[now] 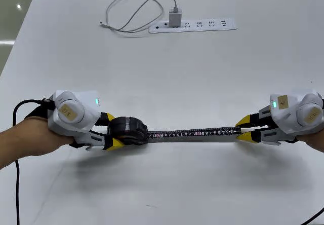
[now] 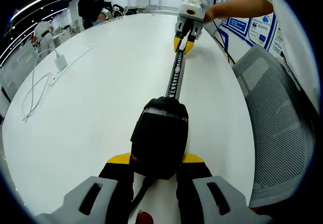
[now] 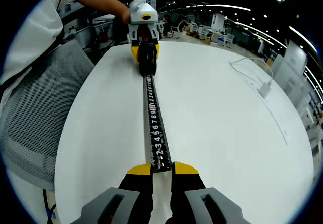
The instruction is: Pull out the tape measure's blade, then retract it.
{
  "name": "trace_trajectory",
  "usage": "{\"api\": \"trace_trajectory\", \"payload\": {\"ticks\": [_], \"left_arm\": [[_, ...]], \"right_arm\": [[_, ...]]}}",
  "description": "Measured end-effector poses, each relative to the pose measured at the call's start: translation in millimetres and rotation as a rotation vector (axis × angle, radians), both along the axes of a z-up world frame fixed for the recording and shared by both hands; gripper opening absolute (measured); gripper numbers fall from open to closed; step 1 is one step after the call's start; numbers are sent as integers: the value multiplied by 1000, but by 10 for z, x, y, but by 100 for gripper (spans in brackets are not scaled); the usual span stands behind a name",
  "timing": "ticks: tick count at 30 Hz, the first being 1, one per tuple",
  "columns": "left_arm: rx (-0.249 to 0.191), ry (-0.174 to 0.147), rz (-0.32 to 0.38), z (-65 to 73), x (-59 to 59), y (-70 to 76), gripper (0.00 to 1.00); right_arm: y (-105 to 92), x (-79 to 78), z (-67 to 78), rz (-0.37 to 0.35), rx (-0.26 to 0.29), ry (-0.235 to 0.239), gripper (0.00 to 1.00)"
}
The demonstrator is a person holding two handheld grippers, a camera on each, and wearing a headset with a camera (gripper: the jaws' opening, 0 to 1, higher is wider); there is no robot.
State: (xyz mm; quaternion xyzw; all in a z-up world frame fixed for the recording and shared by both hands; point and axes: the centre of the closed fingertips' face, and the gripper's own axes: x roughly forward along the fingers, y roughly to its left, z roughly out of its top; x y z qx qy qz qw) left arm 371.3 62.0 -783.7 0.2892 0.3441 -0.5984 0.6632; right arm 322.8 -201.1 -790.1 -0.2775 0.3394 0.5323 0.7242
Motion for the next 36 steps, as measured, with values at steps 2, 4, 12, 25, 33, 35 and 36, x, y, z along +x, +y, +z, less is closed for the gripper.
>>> {"api": "trace_trajectory", "payload": {"ticks": [2,4,12,25,33,35,36], "left_arm": [[0,1,0,1,-2,-1,28],[1,0,0,1,-2,0,28],[2,-1,0,5,-5,-1,28],[3,-11,3,13,-4,-14,28],[-3,-35,18,9,8,-17,28],[-9,-25,31,12,9,-19,28],[-9,-27,28,12,10,-17,28]], "right_arm": [[-29,-2,-1,-2,-6,0,8],[-49,-5,4,-2,-8,0,8],[-119,-37,-21,-8,-22,9,8],[-108,-20,-35,-10,-34,23,9],[-111,-31,-56,5,-46,41,10],[-113,-32,-62,3,-46,45,10],[-116,-34,-67,6,-48,47,10]]}}
